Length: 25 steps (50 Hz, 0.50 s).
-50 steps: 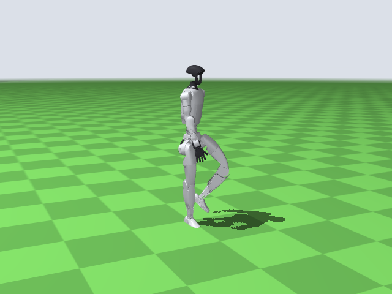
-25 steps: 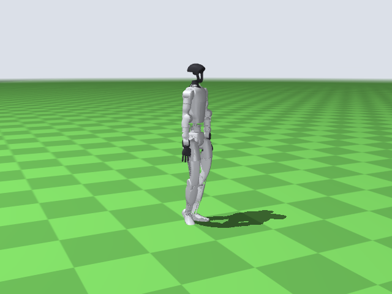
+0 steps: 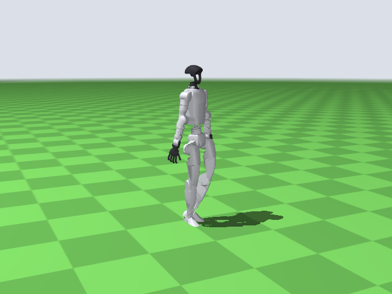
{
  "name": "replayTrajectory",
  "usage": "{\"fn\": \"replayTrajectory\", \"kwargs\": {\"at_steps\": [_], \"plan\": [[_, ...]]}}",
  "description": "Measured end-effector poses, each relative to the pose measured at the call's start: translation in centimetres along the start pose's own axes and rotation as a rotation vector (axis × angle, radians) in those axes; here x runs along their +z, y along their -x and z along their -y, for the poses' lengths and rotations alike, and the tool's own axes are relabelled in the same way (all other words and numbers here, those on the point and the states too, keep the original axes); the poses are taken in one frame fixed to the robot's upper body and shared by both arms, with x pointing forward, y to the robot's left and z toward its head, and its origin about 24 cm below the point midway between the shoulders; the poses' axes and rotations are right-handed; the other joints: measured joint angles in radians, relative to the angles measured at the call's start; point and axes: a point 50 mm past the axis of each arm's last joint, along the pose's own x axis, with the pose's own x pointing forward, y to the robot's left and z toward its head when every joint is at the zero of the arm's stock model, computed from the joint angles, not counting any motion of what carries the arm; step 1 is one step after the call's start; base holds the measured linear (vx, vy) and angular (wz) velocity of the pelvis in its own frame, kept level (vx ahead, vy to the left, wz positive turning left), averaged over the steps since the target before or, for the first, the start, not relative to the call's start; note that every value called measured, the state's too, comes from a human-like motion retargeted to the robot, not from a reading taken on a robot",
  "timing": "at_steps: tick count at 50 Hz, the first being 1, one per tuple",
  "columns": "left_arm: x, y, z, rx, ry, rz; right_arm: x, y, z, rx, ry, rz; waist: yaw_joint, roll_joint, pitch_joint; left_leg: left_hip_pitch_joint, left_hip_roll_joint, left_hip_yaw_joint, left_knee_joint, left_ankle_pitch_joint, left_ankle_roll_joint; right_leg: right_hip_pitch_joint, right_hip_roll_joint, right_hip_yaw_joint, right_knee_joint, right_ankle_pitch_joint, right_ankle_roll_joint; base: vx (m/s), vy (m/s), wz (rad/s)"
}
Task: Upper body actions
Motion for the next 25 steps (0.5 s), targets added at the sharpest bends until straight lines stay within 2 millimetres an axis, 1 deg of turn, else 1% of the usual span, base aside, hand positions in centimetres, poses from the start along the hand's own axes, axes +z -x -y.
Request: {"fn": "replayTrajectory", "kwargs": {"at_steps": [1, 2, 3, 4, 5, 6, 7, 8, 9, 10, 11, 13, 15, 17, 19, 20, 21, 23, 25], "plan": [[-1.8, 0.2, -0.2, 0.005, 0.078, -0.069, 3.3, 0.4, -0.3, 0.042, 0.063, 0.072, 0.03, -0.016, 0.001, -0.125, 0.078, 0.015, 0.227, 0.093, 0.002, -0.007, -0.035, -0.024, -0.023, 0.023, 0.024, -0.35, -0.2, -1.0], [-3.5, 0.5, -0.3, 0.017, 0.157, -0.132, 6.7, 1.0, -0.5, 0.075, 0.125, 0.152, 0.06, -0.022, -0.001, -0.257, 0.16, 0.022, 0.446, 0.171, 0.024, -0.026, -0.052, -0.027, -0.038, 0.042, 0.041, -0.57, -0.29, -0.83], [-5.0, 0.8, -0.3, 0.046, 0.239, -0.187, 10.2, 1.9, -0.8, 0.098, 0.182, 0.256, 0.091, -0.008, -0.007, -0.401, 0.253, 0.012, 0.649, 0.218, 0.087, -0.065, -0.034, 0.011, -0.04, 0.057, 0.042, -0.51, -0.23, -0.5], [-6.4, 1.1, -0.2, 0.076, 0.328, -0.229, 13.8, 3.1, -1.1, 0.117, 0.24, 0.37, 0.109, -0.008, 0.001, -0.521, 0.293, -0.01, 0.813, 0.19, 0.126, -0.087, -0.027, 0.039, -0.052, 0.075, 0.041, -0.45, -0.18, -0.17], [-7.8, 1.4, -0.1, 0.109, 0.422, -0.265, 17.3, 4.7, -1.6, 0.134, 0.301, 0.488, 0.118, -0.014, 0.015, -0.627, 0.307, -0.039, 0.958, 0.125, 0.155, -0.099, -0.025, 0.062, -0.068, 0.093, 0.038, -0.25, -0.26, -0.38], [-9.3, 1.8, -0.1, 0.12, 0.505, -0.303, 20.2, 6.5, -2.0, 0.161, 0.35, 0.605, 0.156, -0.024, 0.041, -0.684, 0.39, -0.006, 1.089, 0.072, 0.184, -0.089, -0.028, 0.011, -0.061, 0.091, 0.025, -0.06, -0.35, -0.79], [-10.8, 2.3, 0.1, 0.122, 0.581, -0.342, 22.9, 8.5, -2.6, 0.184, 0.395, 0.72, 0.195, -0.036, 0.067, -0.737, 0.455, 0.022, 1.201, 0.027, 0.204, -0.084, -0.035, -0.003, -0.052, 0.087, 0.012, 0.12, -0.41, -1.36], [-12.2, 2.7, 0.7, 0.104, 0.643, -0.386, 25.1, 10.5, -3.1, 0.2, 0.426, 0.835, 0.236, -0.051, 0.09, -0.781, 0.482, 0.04, 1.274, -0.001, 0.205, -0.092, -0.05, 0.06, -0.037, 0.078, -0.003, 0.13, -0.35, -1.17], [-13.3, 3.0, 1.5, 0.091, 0.692, -0.42, 27.1, 12.7, -3.6, 0.209, 0.444, 0.949, 0.258, -0.059, 0.106, -0.844, 0.485, 0.04, 1.331, -0.024, 0.205, -0.098, -0.058, 0.083, -0.029, 0.072, -0.016, 0.12, -0.29, -0.76], [-14.2, 3.3, 2.2, 0.08, 0.734, -0.449, 28.8, 14.9, -4.0, 0.215, 0.455, 1.063, 0.269, -0.063, 0.118, -0.916, 0.476, 0.032, 1.381, -0.045, 0.206, -0.102, -0.063, 0.087, -0.025, 0.067, -0.028, 0.08, -0.23, -0.08], [-15.0, 3.6, 2.5, 0.08, 0.765, -0.458, 30.1, 17.1, -4.4, 0.228, 0.466, 1.17, 0.266, -0.076, 0.137, -0.964, 0.447, 0.042, 1.393, -0.05, 0.207, -0.103, -0.078, 0.095, -0.019, 0.067, -0.035, 0.02, -0.18, 0.15], [-16.1, 4.1, 2.8, 0.076, 0.807, -0.463, 32.2, 21.5, -5.2, 0.253, 0.502, 1.36, 0.279, -0.107, 0.173, -1.006, 0.411, 0.1, 1.377, -0.054, 0.206, -0.113, -0.119, 0.124, -0.004, 0.068, -0.036, -0.11, -0.03, -0.1], [-16.8, 4.4, 3.1, 0.063, 0.805, -0.481, 33.5, 24.8, -5.4, 0.256, 0.556, 1.486, 0.297, -0.125, 0.192, -0.995, 0.405, 0.162, 1.339, -0.055, 0.205, -0.124, -0.155, 0.139, 0.009, 0.07, -0.027, -0.13, 0.17, -0.15], [-17.2, 4.6, 3.1, 0.065, 0.77, -0.509, 33.7, 26.0, -5.5, 0.238, 0.615, 1.533, 0.285, -0.119, 0.173, -0.959, 0.403, 0.173, 1.298, -0.05, 0.204, -0.124, -0.157, 0.127, 0.011, 0.069, -0.019, 0.08, 0.2, 0.43], [-17.1, 4.6, 2.4, 0.078, 0.738, -0.511, 33.5, 25.7, -5.8, 0.219, 0.657, 1.534, 0.26, -0.097, 0.14, -0.901, 0.423, 0.139, 1.266, -0.044, 0.204, -0.108, -0.124, 0.101, 0.001, 0.065, -0.017, 0.16, 0.13, 0.71], [-16.7, 4.5, 2.0, 0.084, 0.722, -0.5, 33.2, 25.3, -5.9, 0.209, 0.671, 1.526, 0.243, -0.081, 0.122, -0.867, 0.434, 0.114, 1.246, -0.04, 0.203, -0.097, -0.1, 0.083, -0.006, 0.062, -0.017, 0.12, 0.18, 0.87], [-15.9, 4.1, 1.7, 0.082, 0.703, -0.473, 32.8, 24.3, -5.9, 0.198, 0.679, 1.498, 0.225, -0.071, 0.107, -0.806, 0.417, 0.104, 1.182, -0.022, 0.202, -0.091, -0.092, 0.068, -0.008, 0.057, -0.013, 0.11, 0.22, 0.85], [-14.1, 3.4, 1.2, 0.074, 0.664, -0.41, 31.4, 21.6, -5.7, 0.184, 0.699, 1.411, 0.202, -0.067, 0.074, -0.663, 0.36, 0.104, 1.007, 0.031, 0.193, -0.084, -0.093, 0.055, -0.003, 0.044, -0.003, 0.16, 0.23, 0.56], [-12.1, 2.6, 1.0, 0.069, 0.632, -0.333, 29.0, 17.6, -5.7, 0.185, 0.716, 1.275, 0.181, -0.073, 0.034, -0.497, 0.267, 0.108, 0.746, 0.106, 0.148, -0.078, -0.107, 0.048, 0.009, 0.025, 0.012, 0.33, 0.26, 0.26]]}}
